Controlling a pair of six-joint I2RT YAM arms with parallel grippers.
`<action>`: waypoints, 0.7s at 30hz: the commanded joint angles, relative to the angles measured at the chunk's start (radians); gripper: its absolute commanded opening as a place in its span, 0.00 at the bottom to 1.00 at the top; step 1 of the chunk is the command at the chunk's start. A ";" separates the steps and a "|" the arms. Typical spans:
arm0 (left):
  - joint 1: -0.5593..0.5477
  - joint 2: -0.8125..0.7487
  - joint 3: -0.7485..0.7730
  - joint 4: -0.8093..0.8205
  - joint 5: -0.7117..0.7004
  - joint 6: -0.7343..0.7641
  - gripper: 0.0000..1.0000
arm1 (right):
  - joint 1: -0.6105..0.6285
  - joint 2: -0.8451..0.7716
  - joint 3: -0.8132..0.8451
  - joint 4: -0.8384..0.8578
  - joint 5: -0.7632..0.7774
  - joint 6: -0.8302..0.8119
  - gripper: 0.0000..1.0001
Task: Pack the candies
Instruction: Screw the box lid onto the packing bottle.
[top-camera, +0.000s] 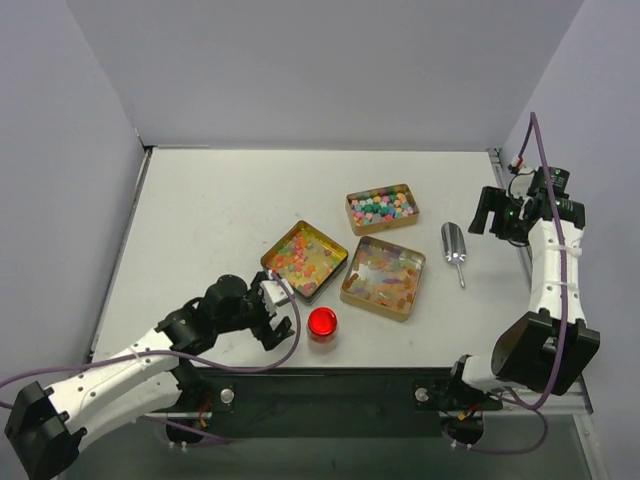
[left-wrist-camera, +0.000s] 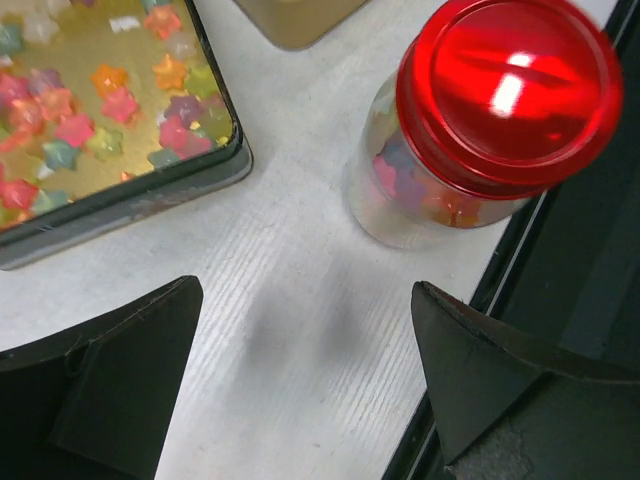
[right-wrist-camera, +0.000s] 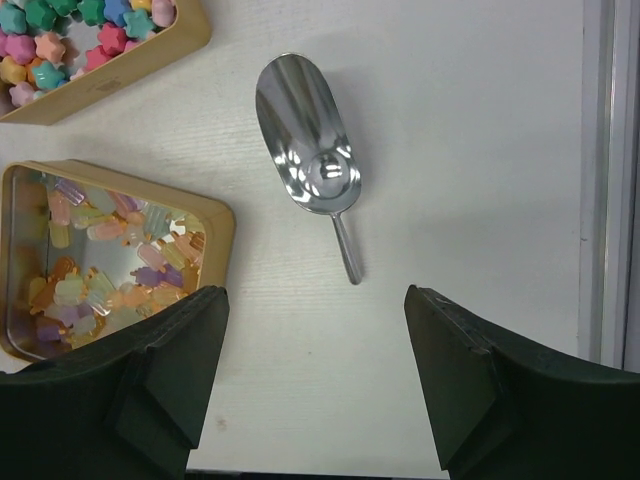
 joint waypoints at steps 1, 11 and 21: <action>-0.071 0.088 -0.073 0.396 -0.129 -0.194 0.97 | 0.006 0.044 0.071 -0.062 -0.002 -0.046 0.73; -0.337 0.390 -0.257 0.985 -0.368 -0.156 0.97 | 0.050 0.113 0.115 -0.065 -0.102 -0.171 0.72; -0.349 0.972 -0.291 1.640 -0.279 -0.041 0.97 | 0.202 0.107 0.100 -0.075 -0.266 -0.349 0.69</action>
